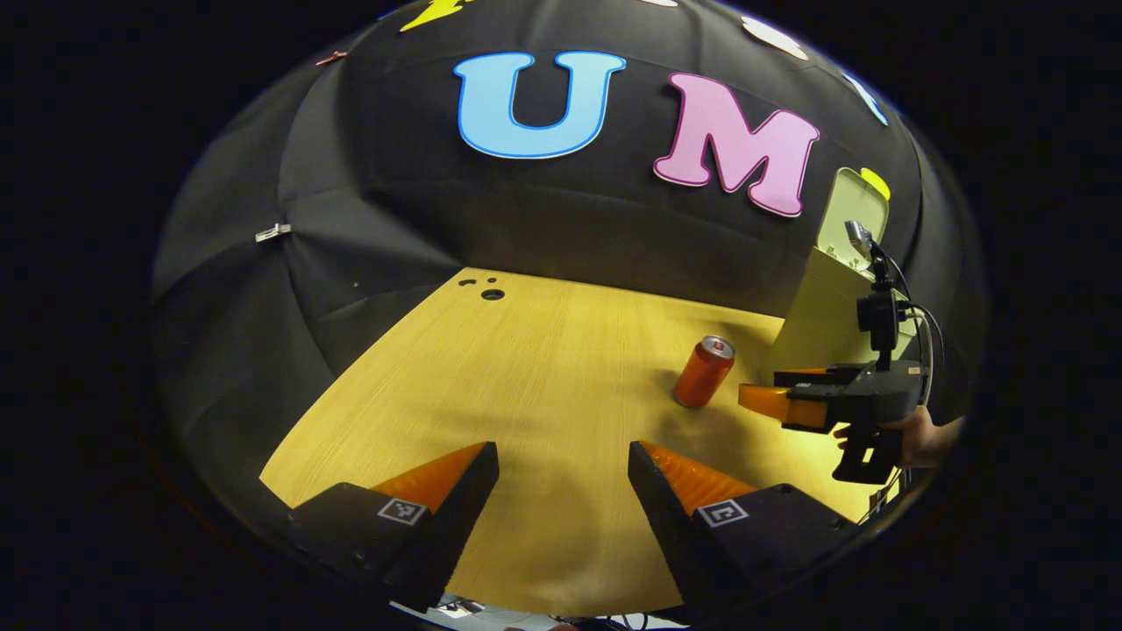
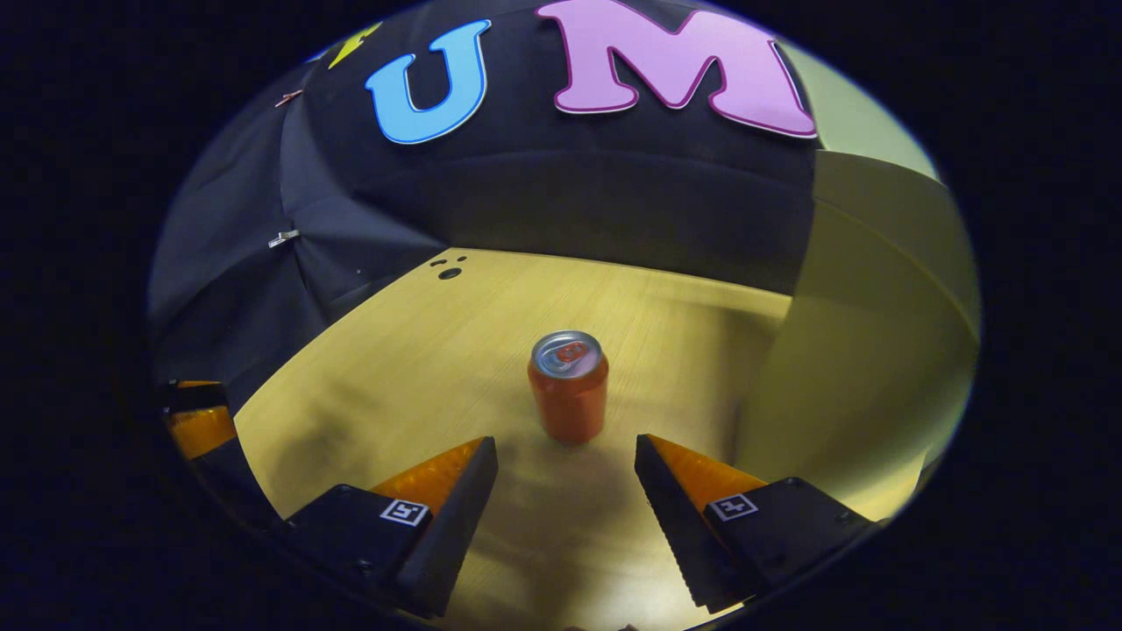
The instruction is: Press the lid of the desktop garbage bin to open it, pick up the crumpled paper on the desktop and throw it into the bin, then pick up the pop can on the desktop and drop it into the bin, and finally close the garbage bin lid.
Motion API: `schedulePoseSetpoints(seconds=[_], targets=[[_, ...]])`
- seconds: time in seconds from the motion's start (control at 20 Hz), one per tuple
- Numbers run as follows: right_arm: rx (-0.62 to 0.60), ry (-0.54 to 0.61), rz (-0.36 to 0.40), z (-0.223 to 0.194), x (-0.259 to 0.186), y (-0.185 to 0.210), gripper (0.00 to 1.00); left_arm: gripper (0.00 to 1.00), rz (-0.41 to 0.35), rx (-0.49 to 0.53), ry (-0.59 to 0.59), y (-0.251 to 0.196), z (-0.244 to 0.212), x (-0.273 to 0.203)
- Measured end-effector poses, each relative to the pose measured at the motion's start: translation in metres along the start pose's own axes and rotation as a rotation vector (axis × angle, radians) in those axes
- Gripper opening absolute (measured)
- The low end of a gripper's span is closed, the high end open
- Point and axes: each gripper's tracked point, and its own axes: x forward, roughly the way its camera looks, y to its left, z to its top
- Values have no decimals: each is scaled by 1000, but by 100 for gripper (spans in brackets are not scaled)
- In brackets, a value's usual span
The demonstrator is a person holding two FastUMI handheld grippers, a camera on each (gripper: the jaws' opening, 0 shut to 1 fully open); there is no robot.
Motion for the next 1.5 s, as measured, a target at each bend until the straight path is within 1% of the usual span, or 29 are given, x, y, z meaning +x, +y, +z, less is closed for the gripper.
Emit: schedulePoseSetpoints(seconds=[0.15,0.35,0.5,0.6,0.85,1.1,1.15,1.2,1.25,1.5], targets=[[-14,14,3,-2,22,3,99,96,26,-9,20,6,-5,-1],[-38,11,-27,1,49,-10,99,96,46,-11,43,8,-8,3],[-30,15,-36,3,67,-16,99,96,57,3,53,9,-8,8],[-20,23,-29,2,74,-17,99,96,58,3,54,8,-6,11],[-40,33,-19,-1,88,-14,99,96,61,-7,67,2,-6,18],[-46,19,-27,7,97,-17,99,96,53,-12,75,-2,-9,20],[-45,20,-23,8,99,-16,99,96,52,-12,75,-3,-9,20],[-45,21,-23,10,99,-16,89,96,50,-12,74,-1,-10,20],[-46,26,-19,10,99,-15,83,96,50,-12,75,-3,-10,21],[-82,15,-13,20,87,-9,83,96,39,-5,71,-3,-10,21]])
